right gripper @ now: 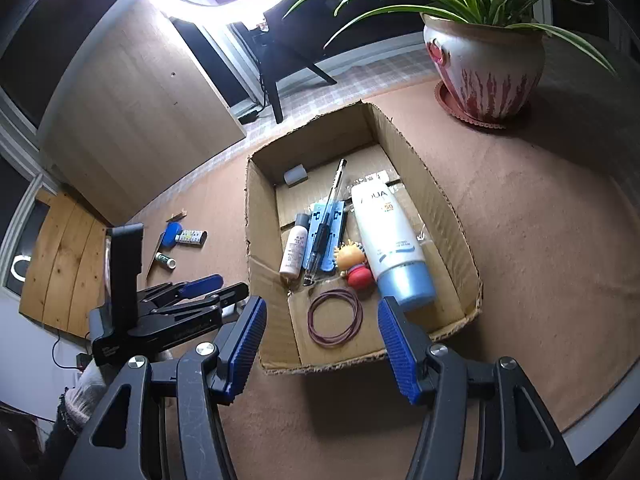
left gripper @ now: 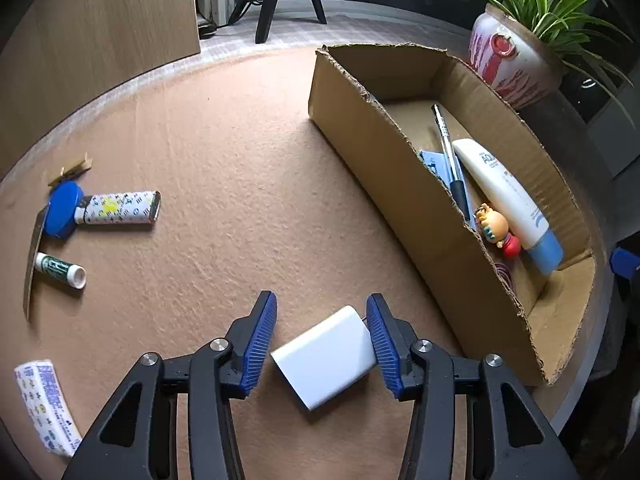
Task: Organize objects
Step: 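Reach the left tool to the white charger and grasp it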
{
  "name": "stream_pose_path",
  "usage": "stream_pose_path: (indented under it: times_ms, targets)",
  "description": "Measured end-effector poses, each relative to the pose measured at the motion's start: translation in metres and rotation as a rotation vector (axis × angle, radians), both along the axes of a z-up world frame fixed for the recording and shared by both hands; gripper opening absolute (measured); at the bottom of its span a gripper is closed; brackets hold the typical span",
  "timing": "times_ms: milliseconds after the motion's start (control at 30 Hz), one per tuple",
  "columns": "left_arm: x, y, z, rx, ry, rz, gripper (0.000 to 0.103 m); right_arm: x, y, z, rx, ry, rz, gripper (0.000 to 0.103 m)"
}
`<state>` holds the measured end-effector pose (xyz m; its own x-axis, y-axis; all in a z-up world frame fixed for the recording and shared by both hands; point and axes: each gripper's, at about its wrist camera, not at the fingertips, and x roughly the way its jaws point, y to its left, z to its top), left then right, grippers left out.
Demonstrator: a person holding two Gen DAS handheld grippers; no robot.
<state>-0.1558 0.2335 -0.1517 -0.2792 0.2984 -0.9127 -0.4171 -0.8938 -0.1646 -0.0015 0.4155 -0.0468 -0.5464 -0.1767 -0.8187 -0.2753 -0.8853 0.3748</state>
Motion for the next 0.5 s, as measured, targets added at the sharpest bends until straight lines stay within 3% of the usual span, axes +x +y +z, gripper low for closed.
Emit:
stream_pose_path:
  times_ms: [167, 500]
  targets:
    - [0.005, -0.004, 0.002, 0.003, 0.011, -0.009, 0.039, 0.001, -0.008, -0.001, -0.011, -0.006, 0.006, 0.054]
    - [0.012, -0.030, 0.002, 0.000, 0.002, 0.035, 0.038, -0.003, -0.041, -0.001, -0.018, -0.011, 0.077, 0.054]
